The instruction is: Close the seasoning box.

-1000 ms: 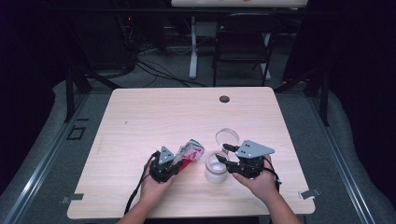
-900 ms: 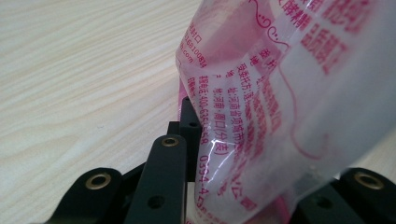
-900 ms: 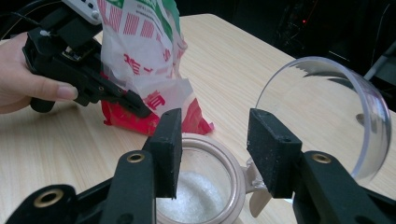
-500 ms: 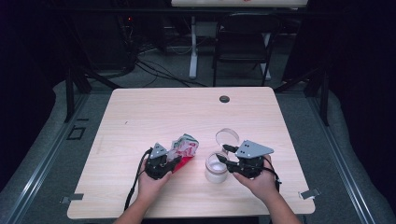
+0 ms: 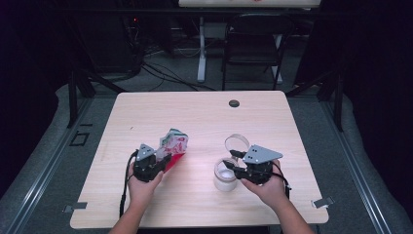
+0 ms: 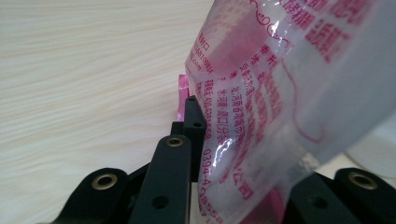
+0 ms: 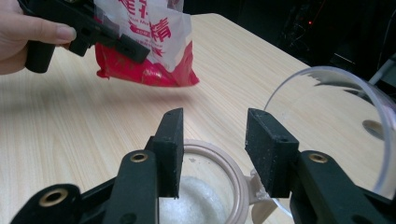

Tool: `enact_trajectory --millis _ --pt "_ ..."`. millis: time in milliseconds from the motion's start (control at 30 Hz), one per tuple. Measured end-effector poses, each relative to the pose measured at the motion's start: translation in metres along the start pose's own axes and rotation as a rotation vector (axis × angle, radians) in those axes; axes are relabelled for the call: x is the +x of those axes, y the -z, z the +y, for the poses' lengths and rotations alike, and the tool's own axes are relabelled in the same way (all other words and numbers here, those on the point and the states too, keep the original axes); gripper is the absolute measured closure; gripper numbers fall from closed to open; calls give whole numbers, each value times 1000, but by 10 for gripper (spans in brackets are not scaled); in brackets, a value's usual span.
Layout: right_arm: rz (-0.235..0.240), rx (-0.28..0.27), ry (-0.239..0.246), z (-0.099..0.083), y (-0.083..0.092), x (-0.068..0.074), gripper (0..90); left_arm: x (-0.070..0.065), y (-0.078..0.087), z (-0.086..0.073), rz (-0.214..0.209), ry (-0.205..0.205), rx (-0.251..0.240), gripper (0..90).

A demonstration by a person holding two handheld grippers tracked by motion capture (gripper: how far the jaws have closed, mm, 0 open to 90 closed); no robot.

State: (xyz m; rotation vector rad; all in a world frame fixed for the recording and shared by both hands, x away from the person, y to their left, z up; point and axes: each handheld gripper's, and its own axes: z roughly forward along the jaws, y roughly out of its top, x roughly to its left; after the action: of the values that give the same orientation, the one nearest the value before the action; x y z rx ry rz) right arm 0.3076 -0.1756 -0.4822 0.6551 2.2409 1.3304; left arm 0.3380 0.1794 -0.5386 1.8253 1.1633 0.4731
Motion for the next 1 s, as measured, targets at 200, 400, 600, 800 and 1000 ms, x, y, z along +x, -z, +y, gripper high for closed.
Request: enact_trajectory --millis 200,400,600,800,1000 --pt "15 -10 2 3 -7 0 563 21 12 -3 99 38 1 810" --pt "36 -13 10 6 -13 1 555 35 20 -8 170 71 9 811" --pt "47 -18 8 8 -16 0 549 43 24 -12 254 71 22 814" --pt "50 -17 8 8 -19 1 545 48 21 -16 255 119 36 815" --pt "51 -19 4 8 -19 0 543 53 21 -19 247 188 24 805"
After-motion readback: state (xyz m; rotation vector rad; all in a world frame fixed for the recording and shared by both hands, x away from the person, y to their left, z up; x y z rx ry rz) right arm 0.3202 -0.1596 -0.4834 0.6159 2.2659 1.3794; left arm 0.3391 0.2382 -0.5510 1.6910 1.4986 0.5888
